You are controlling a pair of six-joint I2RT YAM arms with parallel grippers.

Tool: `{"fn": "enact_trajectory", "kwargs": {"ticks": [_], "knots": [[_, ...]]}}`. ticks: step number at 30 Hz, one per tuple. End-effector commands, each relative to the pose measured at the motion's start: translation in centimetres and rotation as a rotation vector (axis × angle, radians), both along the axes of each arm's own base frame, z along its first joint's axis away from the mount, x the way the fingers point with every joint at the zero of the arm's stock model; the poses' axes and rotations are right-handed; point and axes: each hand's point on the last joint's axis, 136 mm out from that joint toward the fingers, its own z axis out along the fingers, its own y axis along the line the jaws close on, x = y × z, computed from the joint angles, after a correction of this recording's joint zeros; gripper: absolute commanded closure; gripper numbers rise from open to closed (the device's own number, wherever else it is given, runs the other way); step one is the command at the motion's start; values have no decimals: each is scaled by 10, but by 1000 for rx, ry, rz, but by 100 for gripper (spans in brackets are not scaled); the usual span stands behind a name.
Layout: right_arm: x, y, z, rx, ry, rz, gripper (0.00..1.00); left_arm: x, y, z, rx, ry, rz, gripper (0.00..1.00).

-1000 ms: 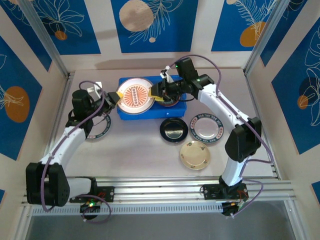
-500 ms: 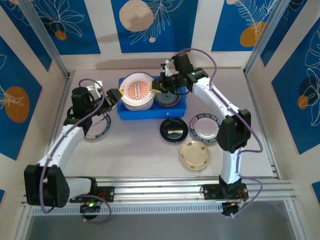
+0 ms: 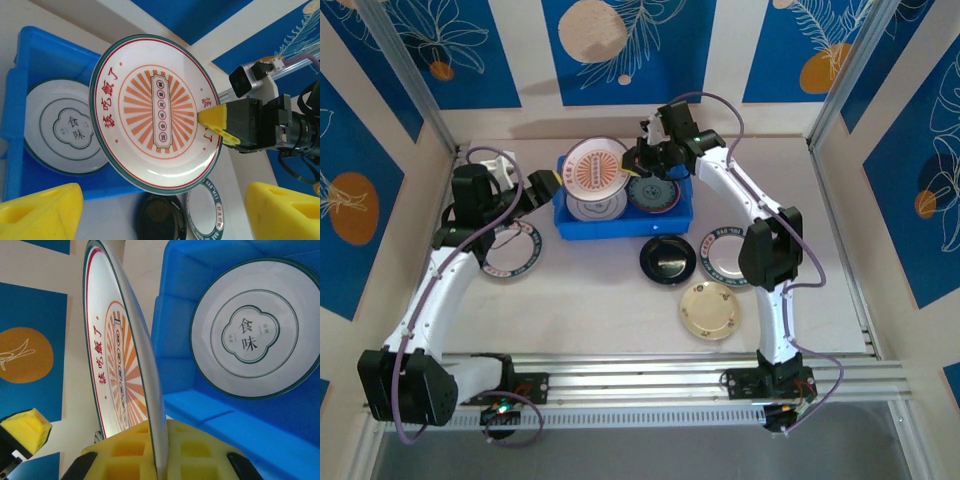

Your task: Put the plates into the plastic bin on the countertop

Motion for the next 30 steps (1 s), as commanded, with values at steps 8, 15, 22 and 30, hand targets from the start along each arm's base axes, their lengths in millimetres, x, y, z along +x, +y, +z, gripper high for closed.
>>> {"fn": "enact_trajectory", "kwargs": {"ticks": [8, 15, 22, 30], "knots": [[21, 1, -19, 16, 31, -3, 100, 0, 11, -5, 33, 9, 30, 16], [33, -2, -52, -1, 82, -17, 100, 5, 11, -6, 31, 8, 26, 16], [39, 0, -79, -23, 121, -23, 100, 6, 11, -13, 29, 23, 24, 16], [41, 6, -102, -52, 149, -11, 100, 8, 11, -18, 27, 31, 24, 16]]}}
